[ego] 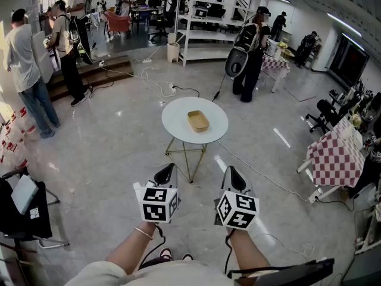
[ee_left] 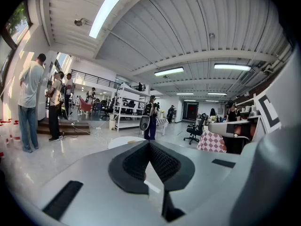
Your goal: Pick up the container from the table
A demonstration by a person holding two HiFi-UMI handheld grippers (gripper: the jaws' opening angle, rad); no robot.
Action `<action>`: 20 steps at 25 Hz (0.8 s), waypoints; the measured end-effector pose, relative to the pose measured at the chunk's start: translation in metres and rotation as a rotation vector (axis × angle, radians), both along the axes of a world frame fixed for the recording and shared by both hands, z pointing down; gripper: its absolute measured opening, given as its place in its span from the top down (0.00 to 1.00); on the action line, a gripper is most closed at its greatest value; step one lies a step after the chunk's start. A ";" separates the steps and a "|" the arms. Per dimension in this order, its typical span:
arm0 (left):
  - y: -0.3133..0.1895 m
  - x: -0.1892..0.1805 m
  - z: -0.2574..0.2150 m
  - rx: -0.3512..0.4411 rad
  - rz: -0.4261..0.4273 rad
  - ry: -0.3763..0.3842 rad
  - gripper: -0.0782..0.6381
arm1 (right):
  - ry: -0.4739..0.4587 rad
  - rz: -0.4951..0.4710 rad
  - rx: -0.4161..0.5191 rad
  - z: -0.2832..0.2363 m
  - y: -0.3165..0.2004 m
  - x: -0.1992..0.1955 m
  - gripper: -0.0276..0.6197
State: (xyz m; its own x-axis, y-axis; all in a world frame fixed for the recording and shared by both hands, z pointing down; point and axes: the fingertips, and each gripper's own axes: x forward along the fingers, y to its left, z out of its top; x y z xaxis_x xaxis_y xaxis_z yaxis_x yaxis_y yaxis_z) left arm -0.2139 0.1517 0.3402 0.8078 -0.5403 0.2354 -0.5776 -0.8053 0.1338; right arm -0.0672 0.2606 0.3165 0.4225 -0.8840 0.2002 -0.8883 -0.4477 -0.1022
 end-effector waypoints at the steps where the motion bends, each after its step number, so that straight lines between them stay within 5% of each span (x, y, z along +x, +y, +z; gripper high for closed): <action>1: -0.002 -0.003 0.001 -0.003 -0.002 -0.002 0.88 | -0.012 0.000 0.003 0.000 -0.003 -0.002 0.92; 12: -0.018 -0.009 -0.001 -0.012 0.008 0.015 0.88 | -0.094 -0.046 0.057 0.001 -0.027 -0.024 0.92; 20: -0.039 -0.020 0.011 -0.034 0.029 0.001 0.88 | -0.105 0.042 0.043 0.009 -0.030 -0.025 0.92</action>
State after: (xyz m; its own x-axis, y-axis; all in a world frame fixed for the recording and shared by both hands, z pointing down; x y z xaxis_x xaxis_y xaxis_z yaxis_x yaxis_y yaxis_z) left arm -0.2335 0.1125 0.3507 0.8235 -0.5081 0.2524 -0.5537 -0.8168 0.1622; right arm -0.0922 0.2305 0.3258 0.4381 -0.8746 0.2076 -0.8522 -0.4776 -0.2137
